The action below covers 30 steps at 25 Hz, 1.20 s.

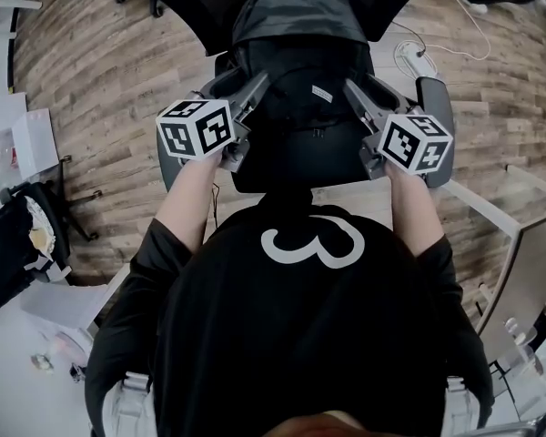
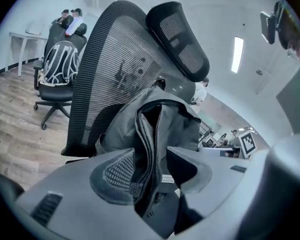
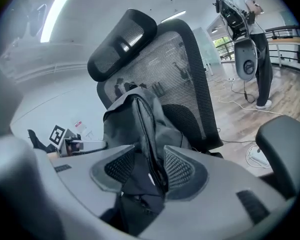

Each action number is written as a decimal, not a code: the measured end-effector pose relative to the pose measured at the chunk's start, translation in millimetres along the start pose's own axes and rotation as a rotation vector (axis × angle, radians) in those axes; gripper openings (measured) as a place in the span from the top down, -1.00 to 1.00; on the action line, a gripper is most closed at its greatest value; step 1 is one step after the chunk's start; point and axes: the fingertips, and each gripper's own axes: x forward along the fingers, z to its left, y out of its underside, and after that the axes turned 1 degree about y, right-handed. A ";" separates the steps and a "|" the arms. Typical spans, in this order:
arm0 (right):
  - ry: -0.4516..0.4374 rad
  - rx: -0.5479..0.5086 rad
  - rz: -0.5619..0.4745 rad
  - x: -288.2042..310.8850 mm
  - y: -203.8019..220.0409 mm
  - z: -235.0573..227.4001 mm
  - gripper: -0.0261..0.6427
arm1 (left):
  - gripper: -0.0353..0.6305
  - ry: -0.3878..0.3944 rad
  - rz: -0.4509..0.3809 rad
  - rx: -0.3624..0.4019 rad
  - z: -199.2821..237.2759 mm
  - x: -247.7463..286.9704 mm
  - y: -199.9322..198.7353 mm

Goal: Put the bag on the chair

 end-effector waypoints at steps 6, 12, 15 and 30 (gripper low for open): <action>0.002 -0.049 -0.022 -33.0 6.8 7.2 0.40 | 0.26 -0.018 -0.017 -0.063 -12.8 -18.5 24.7; -0.028 -0.094 -0.060 -66.5 8.5 35.6 0.40 | 0.27 -0.016 -0.026 -0.043 -39.9 -55.6 36.5; -0.063 -0.068 -0.087 -87.9 13.4 58.5 0.40 | 0.27 -0.001 -0.044 -0.022 -62.9 -81.1 45.1; -0.427 -0.053 -0.169 -257.9 69.1 219.3 0.77 | 0.65 0.264 -0.066 0.144 -237.4 -207.8 103.4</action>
